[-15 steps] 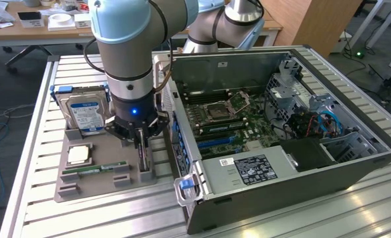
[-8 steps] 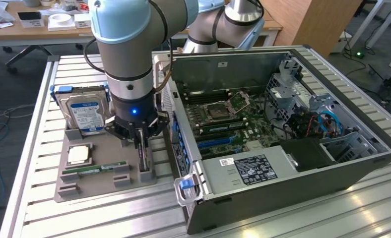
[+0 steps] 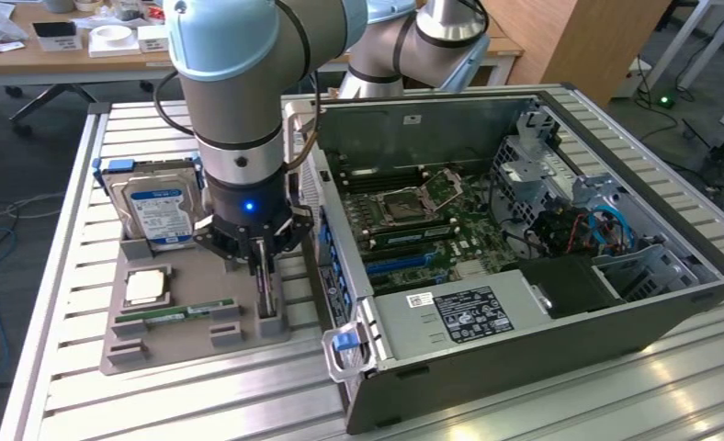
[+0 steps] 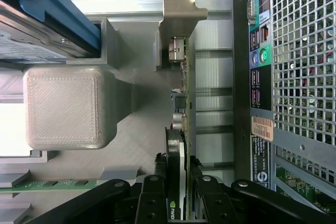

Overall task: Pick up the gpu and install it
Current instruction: 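Pick up the gpu and move the gpu toward the slot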

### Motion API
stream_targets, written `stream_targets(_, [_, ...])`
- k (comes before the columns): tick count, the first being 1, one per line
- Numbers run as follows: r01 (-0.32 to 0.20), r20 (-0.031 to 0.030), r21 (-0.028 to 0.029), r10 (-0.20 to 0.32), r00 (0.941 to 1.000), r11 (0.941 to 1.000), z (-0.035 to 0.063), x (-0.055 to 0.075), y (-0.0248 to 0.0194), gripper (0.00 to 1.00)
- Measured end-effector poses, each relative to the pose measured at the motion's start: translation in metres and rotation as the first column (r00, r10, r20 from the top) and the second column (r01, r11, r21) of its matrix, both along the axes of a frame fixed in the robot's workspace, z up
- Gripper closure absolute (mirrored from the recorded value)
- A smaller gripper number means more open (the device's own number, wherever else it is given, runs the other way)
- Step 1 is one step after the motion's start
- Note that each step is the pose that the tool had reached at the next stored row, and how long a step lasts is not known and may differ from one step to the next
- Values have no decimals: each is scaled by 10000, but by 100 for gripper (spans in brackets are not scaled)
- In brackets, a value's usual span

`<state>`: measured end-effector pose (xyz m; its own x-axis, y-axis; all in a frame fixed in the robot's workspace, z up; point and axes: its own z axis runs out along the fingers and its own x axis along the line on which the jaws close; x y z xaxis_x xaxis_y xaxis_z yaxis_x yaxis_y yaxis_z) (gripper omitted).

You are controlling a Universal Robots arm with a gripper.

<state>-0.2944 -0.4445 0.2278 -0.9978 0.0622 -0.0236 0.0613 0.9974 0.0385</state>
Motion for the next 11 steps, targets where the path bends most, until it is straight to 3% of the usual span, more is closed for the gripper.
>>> stream_targets(11, [-4, 0, 8, 4, 10000, 10000, 44, 0, 0, 73])
